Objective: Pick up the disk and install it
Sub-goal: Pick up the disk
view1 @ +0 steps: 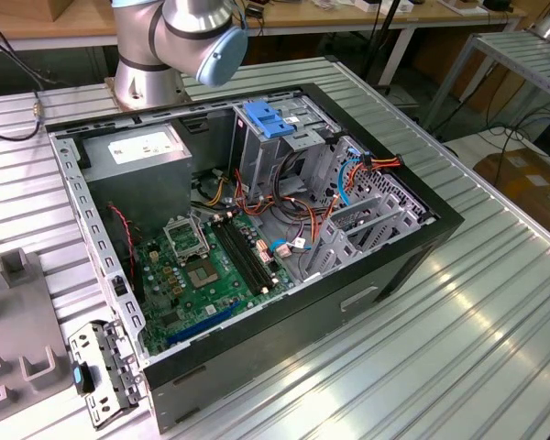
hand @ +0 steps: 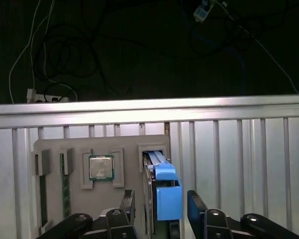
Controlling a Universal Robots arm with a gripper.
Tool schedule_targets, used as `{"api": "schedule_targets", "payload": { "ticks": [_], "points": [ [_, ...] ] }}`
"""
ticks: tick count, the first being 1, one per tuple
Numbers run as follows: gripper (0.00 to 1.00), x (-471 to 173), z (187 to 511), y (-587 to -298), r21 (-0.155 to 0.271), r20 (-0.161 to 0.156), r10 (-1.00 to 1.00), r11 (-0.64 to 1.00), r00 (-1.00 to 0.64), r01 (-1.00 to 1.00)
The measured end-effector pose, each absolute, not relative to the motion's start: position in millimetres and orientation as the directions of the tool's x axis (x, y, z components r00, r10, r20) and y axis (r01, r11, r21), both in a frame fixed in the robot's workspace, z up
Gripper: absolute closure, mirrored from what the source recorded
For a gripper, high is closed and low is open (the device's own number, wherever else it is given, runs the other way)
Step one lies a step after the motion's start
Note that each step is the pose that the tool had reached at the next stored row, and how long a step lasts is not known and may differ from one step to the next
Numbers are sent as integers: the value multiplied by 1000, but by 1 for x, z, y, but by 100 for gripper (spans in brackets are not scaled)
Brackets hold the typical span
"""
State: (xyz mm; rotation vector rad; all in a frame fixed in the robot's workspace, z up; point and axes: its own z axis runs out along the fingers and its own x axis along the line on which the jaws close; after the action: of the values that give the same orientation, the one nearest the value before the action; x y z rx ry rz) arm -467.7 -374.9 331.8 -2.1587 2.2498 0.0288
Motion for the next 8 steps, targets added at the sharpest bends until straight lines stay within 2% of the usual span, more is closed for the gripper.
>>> {"api": "schedule_targets", "payload": {
  "ticks": [8],
  "points": [
    [46, -468, 312, -374, -4, -30, -999, 27, -27, -1000]
  ]
}}
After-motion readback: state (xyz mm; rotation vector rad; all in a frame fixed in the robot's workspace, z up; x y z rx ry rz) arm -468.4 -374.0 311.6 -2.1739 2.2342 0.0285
